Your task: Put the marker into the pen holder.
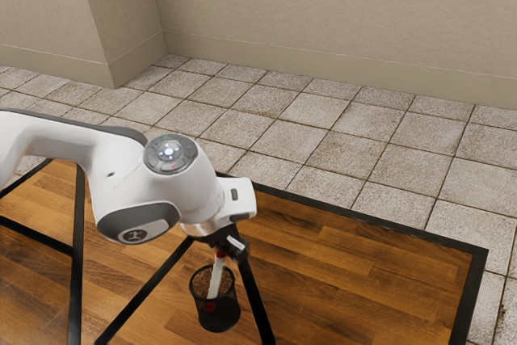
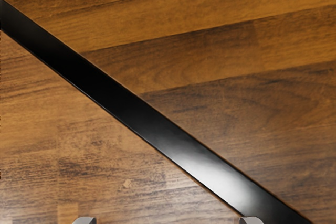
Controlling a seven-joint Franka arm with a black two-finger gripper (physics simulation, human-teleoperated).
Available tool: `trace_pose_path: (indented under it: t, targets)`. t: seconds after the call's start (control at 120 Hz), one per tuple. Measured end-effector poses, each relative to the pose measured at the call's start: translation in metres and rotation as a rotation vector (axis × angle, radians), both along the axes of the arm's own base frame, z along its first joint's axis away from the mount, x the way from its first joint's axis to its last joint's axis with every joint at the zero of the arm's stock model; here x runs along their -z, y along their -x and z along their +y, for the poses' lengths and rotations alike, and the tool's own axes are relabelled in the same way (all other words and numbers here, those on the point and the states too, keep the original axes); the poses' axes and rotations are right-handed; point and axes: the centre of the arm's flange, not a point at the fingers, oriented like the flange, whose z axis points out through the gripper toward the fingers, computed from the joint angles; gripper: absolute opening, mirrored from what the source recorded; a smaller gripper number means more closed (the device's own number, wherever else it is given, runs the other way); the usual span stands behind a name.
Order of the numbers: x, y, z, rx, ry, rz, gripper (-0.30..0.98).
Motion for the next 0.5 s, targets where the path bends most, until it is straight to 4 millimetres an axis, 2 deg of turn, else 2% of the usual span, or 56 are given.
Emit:
trace_pose_path:
  t: [0.067, 0.1, 0.133, 0.167, 0.225, 0.242, 0.267, 0.292, 0.342, 0.392, 0.433, 0.5]
  targets:
    - [-0.018, 0.001, 0.001, 0.010, 0.001, -0.039, 0.43]
    - [-0.038, 0.001, 0.001, 0.014, 0.006, -0.080, 0.47]
    - [-0.067, -0.005, 0.005, 0.003, 0.023, -0.135, 0.50]
    - [-0.110, -0.022, 0.014, -0.030, 0.047, -0.204, 0.53]
    - [-0.231, -0.056, 0.021, -0.119, 0.103, -0.324, 0.57]
    - [-0.260, -0.063, 0.027, -0.150, 0.112, -0.340, 0.58]
    - [-0.293, -0.070, 0.041, -0.197, 0.115, -0.346, 0.59]
    - [-0.314, -0.077, 0.060, -0.244, 0.109, -0.335, 0.60]
    - [-0.337, -0.087, 0.097, -0.329, 0.102, -0.284, 0.62]
    - [-0.347, -0.095, 0.123, -0.387, 0.099, -0.217, 0.63]
    - [-0.345, -0.100, 0.138, -0.413, 0.096, -0.152, 0.64]
    - [-0.332, -0.102, 0.146, -0.418, 0.083, -0.051, 0.65]
